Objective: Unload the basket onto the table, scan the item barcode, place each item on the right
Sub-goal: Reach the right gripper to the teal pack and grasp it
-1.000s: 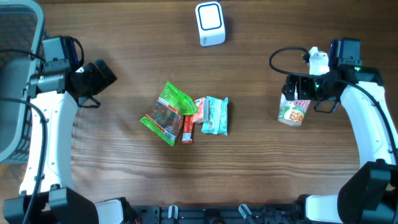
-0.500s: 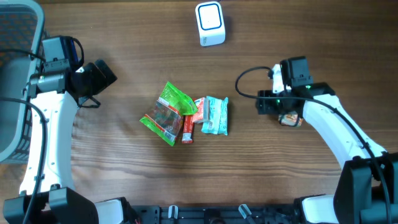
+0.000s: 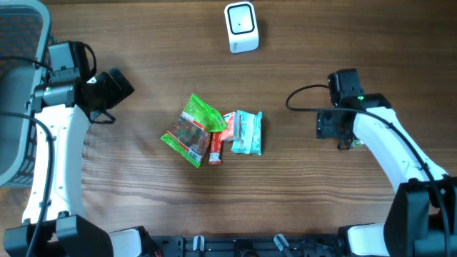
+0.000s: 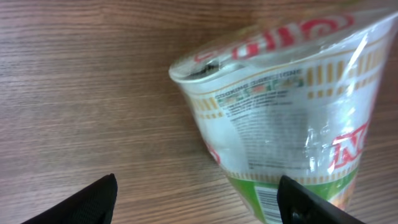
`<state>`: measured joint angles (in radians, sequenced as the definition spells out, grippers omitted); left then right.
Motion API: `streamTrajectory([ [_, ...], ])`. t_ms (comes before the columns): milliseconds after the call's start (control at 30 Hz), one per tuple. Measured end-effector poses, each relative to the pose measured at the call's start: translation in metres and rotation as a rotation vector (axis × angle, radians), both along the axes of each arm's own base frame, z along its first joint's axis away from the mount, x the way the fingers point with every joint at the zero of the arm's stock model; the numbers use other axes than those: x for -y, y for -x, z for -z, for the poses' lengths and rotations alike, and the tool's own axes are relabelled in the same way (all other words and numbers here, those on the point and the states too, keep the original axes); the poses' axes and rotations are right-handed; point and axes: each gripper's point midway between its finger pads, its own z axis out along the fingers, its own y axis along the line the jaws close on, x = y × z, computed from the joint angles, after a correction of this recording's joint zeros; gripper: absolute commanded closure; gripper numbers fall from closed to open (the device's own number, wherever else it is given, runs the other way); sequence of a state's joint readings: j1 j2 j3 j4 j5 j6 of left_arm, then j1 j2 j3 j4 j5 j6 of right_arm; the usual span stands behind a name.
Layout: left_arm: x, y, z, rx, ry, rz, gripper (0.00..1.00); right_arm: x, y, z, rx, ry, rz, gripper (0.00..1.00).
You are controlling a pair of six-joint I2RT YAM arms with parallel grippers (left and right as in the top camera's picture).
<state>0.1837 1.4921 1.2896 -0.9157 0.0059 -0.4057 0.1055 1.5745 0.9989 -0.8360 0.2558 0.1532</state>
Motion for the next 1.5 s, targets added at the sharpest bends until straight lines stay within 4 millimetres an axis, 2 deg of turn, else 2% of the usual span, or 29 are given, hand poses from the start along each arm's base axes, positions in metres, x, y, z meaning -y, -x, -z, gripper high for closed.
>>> streamTrajectory([
  [67, 0.0, 0.0, 0.0, 0.001, 0.0, 0.0, 0.0, -0.013, -0.007, -0.016, -0.004, -0.071, -0.029, 0.16],
  [133, 0.0, 0.0, 0.0, 0.0, 0.0, 0.0, 0.0, -0.039, -0.02, -0.04, 0.024, -0.205, -0.091, 0.04],
  [167, 0.0, 0.0, 0.0, 0.0, 0.0, 0.0, 0.0, -0.056, -0.029, -0.052, 0.055, -0.295, -0.13, 0.01],
  [267, 0.0, 0.0, 0.0, 0.0, 0.0, 0.0, 0.0, -0.105, -0.03, -0.068, 0.07, -0.572, -0.218, 0.0],
  [367, 0.0, 0.0, 0.0, 0.0, 0.0, 0.0, 0.0, -0.131, -0.025, -0.079, 0.061, -0.724, -0.261, 0.02],
  [467, 0.0, 0.0, 0.0, -0.001, 0.0, 0.0, 0.0, -0.153, -0.027, -0.079, 0.084, -0.75, -0.311, 0.04],
  [500, 0.0, 0.0, 0.0, 0.0, 0.0, 0.0, 0.0, -0.166, -0.025, -0.073, 0.086, -0.747, -0.332, 0.04],
  [567, 0.0, 0.0, 0.0, 0.0, 0.0, 0.0, 0.0, -0.196, -0.016, -0.057, 0.087, -0.737, -0.374, 0.12],
  [633, 0.0, 0.0, 0.0, -0.001, 0.0, 0.0, 0.0, -0.212, -0.014, -0.048, 0.113, -0.73, -0.393, 0.16],
  [667, 0.0, 0.0, 0.0, 0.0, 0.0, 0.0, 0.0, -0.221, -0.007, -0.038, 0.104, -0.721, -0.373, 0.14],
  [700, 0.0, 0.0, 0.0, 0.0, 0.0, 0.0, 0.0, -0.222, -0.006, -0.033, 0.106, -0.707, -0.344, 0.0],
  [800, 0.0, 0.0, 0.0, 0.0, 0.0, 0.0, 0.0, -0.223, -0.014, -0.025, 0.168, -0.699, -0.3, 0.02],
  [867, 0.0, 0.0, 0.0, 0.0, 0.0, 0.0, 0.0, -0.224, -0.019, -0.021, 0.201, -0.702, -0.287, 0.41],
  [900, 0.0, 0.0, 0.0, 0.0, 0.0, 0.0, 0.0, -0.224, -0.021, -0.02, 0.215, -0.707, -0.28, 0.46],
  [1067, 0.0, 0.0, 0.0, 0.0, 0.0, 0.0, 0.0, -0.21, -0.017, 0.003, 0.222, -0.661, -0.196, 0.46],
  [1167, 0.0, 0.0, 0.0, 0.001, 0.0, 0.0, 0.0, -0.214, -0.024, 0.021, 0.218, -0.655, -0.187, 0.46],
  [1267, 0.0, 0.0, 0.0, 0.001, 0.0, 0.0, 0.0, -0.225, -0.023, 0.05, 0.178, -0.654, -0.201, 0.49],
  [1300, 0.0, 0.0, 0.0, -0.001, 0.0, 0.0, 0.0, -0.232, -0.026, 0.049, 0.191, -0.668, -0.214, 0.59],
  [1367, 0.0, 0.0, 0.0, 0.0, 0.0, 0.0, 0.0, -0.237, -0.024, 0.052, 0.184, -0.678, -0.221, 0.95],
  [1433, 0.0, 0.0, 0.0, 0.0, 0.0, 0.0, 0.0, -0.236, -0.024, 0.05, 0.17, -0.691, -0.205, 0.96],
  [1500, 0.0, 0.0, 0.0, 0.0, 0.0, 0.0, 0.0, -0.222, -0.016, 0.041, 0.129, -0.676, -0.186, 0.96],
])
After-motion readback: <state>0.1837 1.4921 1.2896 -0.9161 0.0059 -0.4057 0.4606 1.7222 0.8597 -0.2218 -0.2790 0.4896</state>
